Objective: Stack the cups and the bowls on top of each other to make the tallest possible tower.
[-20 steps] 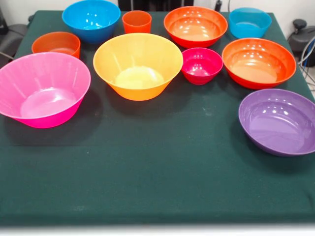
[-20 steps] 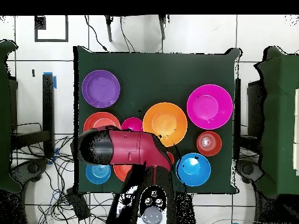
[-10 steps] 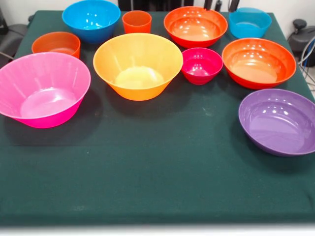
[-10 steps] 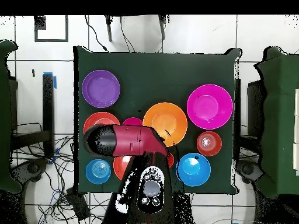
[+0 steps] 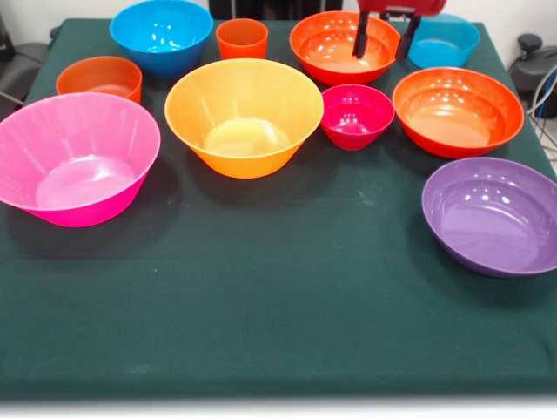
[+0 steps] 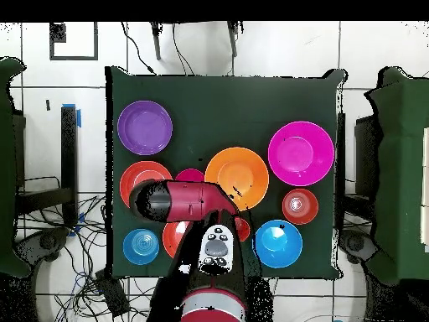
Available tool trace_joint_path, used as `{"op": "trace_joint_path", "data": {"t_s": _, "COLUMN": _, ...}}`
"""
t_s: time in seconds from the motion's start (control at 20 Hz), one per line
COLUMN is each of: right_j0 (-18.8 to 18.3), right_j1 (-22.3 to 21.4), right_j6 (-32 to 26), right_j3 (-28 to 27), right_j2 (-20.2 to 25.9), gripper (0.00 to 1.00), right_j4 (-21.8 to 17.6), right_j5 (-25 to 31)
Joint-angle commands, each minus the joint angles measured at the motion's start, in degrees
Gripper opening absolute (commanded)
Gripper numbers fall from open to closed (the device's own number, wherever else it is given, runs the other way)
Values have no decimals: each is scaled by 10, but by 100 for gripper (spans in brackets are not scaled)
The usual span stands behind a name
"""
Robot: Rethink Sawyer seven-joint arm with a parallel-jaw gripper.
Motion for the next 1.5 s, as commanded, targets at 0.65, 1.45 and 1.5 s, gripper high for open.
{"op": "trace_joint_path", "data": {"t_s": 0.65, "right_j0": 2, "right_j1": 39, "right_j6": 75, "right_j3": -26, "right_j2": 44, "gripper": 100, "right_j4": 6, "right_j5": -31}}
{"op": "trace_joint_path", "data": {"t_s": 1.45, "right_j0": -76, "right_j1": -26, "right_j6": 35, "right_j3": 65, "right_j2": 63, "gripper": 100, "right_j4": -24, "right_j5": -41}}
{"op": "trace_joint_path", "data": {"t_s": 1.5, "right_j0": -78, "right_j1": -27, "right_j6": 35, "right_j3": 69, "right_j2": 64, "gripper": 100, "right_j4": -26, "right_j5": -44}}
